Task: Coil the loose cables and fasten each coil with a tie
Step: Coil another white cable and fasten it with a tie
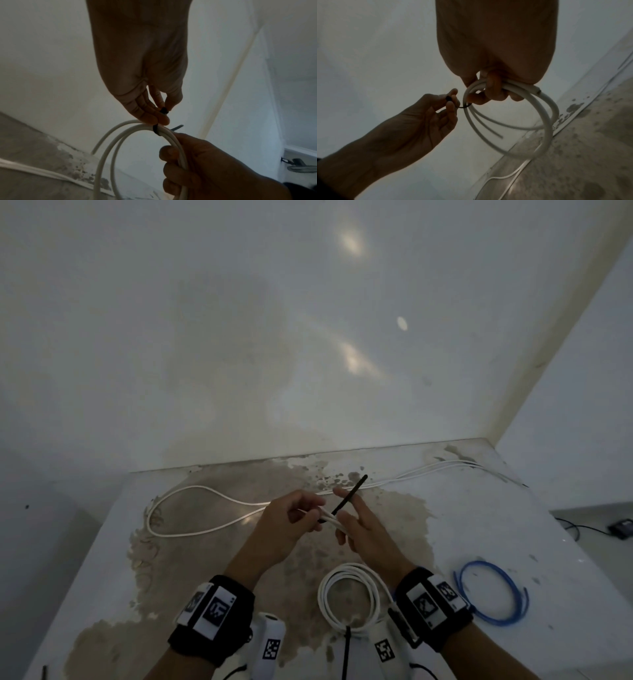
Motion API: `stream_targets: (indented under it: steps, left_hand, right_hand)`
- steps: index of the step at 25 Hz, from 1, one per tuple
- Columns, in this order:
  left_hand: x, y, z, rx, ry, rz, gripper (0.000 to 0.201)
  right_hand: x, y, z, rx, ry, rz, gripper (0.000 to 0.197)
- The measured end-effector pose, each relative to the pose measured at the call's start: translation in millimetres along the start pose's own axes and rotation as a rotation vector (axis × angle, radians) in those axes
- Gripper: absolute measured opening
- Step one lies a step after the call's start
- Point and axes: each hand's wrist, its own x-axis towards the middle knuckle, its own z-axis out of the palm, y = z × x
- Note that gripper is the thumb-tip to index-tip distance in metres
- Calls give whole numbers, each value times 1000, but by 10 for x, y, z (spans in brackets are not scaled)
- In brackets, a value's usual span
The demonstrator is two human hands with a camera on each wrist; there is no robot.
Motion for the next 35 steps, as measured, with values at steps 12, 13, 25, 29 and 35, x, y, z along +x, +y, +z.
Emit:
stream_targets:
  steps: [12,13,25,29,35]
  left_hand:
    - [-14,6,301,130,236,103,20]
    - [-31,9,340,141,225,111,22]
    - [142,58,571,289,187,27,33]
    - [225,187,590,220,135,47,29]
    - [256,131,615,-152,251,-96,25]
  right_hand:
    - [18,-110,22,2,366,-113,26]
    - [4,-140,25,81,369,-96,23]
    - [64,-130,-138,139,403,-68,21]
    - [71,-73,-154,16,411,-206,30]
    - [108,-104,-199,-8,363,-220,25]
